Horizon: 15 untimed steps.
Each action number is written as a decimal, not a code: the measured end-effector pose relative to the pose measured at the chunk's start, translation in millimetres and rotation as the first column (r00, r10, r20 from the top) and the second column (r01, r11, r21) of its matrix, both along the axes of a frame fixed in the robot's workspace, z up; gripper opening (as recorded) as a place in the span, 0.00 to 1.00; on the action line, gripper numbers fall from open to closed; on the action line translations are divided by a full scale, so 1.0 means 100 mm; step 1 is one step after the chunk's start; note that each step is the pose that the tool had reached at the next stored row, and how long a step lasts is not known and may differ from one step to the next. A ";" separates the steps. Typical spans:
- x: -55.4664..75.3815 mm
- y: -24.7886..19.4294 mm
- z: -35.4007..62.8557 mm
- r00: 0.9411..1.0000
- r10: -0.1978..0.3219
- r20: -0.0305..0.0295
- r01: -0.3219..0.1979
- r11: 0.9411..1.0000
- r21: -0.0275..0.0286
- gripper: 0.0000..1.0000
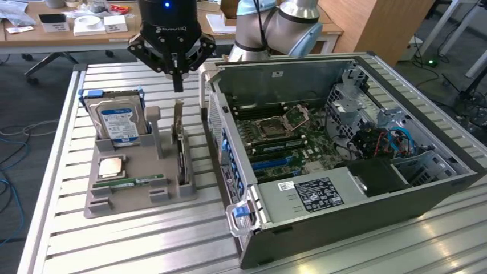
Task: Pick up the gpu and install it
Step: 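Reach for the gpu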
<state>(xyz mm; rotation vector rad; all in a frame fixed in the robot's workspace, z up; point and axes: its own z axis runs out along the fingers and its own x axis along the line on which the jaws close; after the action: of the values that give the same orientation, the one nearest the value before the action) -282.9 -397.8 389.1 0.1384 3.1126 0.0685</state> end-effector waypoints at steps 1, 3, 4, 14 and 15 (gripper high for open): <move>-0.01 0.000 -0.001 1.000 0.000 0.000 0.000 1.000 0.000 0.11; -0.03 0.000 -0.003 1.000 0.000 0.000 0.000 1.000 0.000 0.11; -0.05 0.000 -0.004 1.000 0.000 0.000 0.000 1.000 0.000 0.11; -0.11 0.000 -0.007 1.000 0.000 0.000 0.000 1.000 0.000 0.11; -0.12 0.000 -0.007 1.000 0.000 0.000 0.000 1.000 0.000 0.11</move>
<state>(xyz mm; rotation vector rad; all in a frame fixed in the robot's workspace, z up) -294.4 -397.8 388.3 0.1383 3.1125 0.0686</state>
